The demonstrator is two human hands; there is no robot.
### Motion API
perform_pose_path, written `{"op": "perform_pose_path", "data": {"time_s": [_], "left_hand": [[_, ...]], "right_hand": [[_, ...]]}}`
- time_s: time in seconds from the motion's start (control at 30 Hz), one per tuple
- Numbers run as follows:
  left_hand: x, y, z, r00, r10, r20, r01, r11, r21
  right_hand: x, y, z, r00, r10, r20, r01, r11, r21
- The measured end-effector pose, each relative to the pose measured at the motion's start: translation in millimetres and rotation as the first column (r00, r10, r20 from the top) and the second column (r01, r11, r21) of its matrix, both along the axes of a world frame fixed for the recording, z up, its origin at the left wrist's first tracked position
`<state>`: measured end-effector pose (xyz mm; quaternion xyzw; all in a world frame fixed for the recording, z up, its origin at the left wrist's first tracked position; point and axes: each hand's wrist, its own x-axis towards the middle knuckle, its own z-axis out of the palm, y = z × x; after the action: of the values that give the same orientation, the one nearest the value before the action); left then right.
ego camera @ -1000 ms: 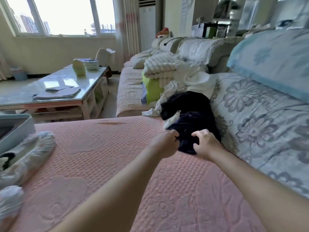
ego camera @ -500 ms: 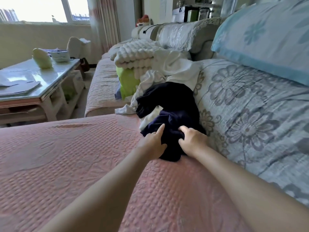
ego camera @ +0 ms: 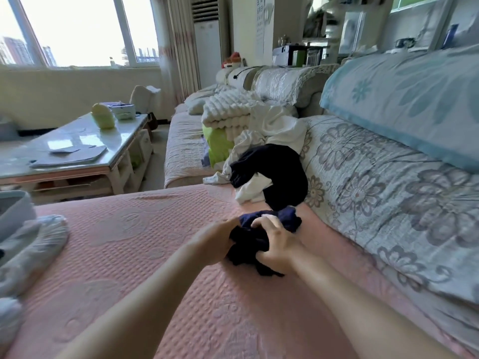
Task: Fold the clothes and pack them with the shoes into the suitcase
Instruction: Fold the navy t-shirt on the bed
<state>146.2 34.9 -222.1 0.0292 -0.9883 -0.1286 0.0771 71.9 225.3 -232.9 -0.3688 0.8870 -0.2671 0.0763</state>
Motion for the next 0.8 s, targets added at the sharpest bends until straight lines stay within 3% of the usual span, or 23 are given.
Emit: {"op": "perform_pose_path", "data": {"time_s": [0.1, 0.23, 0.33, 0.43, 0.47, 0.5, 0.53, 0.57, 0.6, 0.67, 0.73, 0.8], "left_hand": [[58.2, -9.5, 4.0, 0.998, 0.051, 0.039, -0.052, 0.999, 0.011], [130.4, -22.2, 4.6, 0.997, 0.031, 0.067, -0.030, 1.000, -0.007], [170.7, -32.2, 2.8, 0.992, 0.015, 0.122, -0.017, 1.000, 0.012], [201.3, -47.1, 3.3, 0.976, 0.032, 0.217, -0.017, 0.998, -0.067], [208.7, -52.5, 4.1, 0.963, 0.021, 0.269, -0.013, 0.999, -0.031], [218.5, -55.2, 6.9, 0.912, -0.072, 0.403, 0.101, 0.994, -0.051], [223.8, -55.6, 11.3, 0.866, -0.056, 0.498, 0.077, 0.997, -0.022], [223.2, -55.2, 17.1, 0.861, 0.078, 0.502, -0.059, 0.997, -0.053], [224.4, -52.3, 23.6, 0.892, 0.138, 0.430, -0.105, 0.989, -0.099], [223.4, -45.7, 21.3, 0.941, 0.107, 0.323, -0.101, 0.994, -0.035], [221.0, -33.9, 12.1, 0.933, 0.088, 0.348, -0.099, 0.995, 0.013], [217.7, -24.5, -2.0, 0.935, 0.095, 0.342, -0.085, 0.995, -0.044]], "right_hand": [[44.0, -14.1, 15.4, 0.985, 0.065, 0.158, -0.092, 0.982, 0.166], [102.5, -30.7, 21.0, 0.947, 0.142, 0.288, -0.211, 0.951, 0.224], [131.5, -41.6, 19.4, 0.929, 0.186, 0.319, -0.252, 0.952, 0.177], [156.5, -51.8, 8.7, 0.827, 0.247, 0.505, -0.320, 0.945, 0.063], [162.0, -54.2, 4.6, 0.782, 0.254, 0.570, -0.318, 0.948, 0.014], [166.1, -55.5, 3.3, 0.763, 0.260, 0.591, -0.302, 0.953, -0.029], [167.2, -56.3, 3.3, 0.798, 0.256, 0.546, -0.269, 0.961, -0.057], [166.4, -56.5, 4.3, 0.865, 0.226, 0.447, -0.219, 0.973, -0.068], [162.9, -56.0, 4.8, 0.929, 0.170, 0.327, -0.158, 0.985, -0.064], [153.1, -53.8, 6.3, 0.985, 0.072, 0.154, -0.065, 0.997, -0.052], [148.6, -50.6, 6.0, 0.986, 0.096, 0.135, -0.099, 0.995, 0.010], [148.5, -48.2, 2.0, 0.973, 0.163, 0.164, -0.190, 0.969, 0.160]]}}
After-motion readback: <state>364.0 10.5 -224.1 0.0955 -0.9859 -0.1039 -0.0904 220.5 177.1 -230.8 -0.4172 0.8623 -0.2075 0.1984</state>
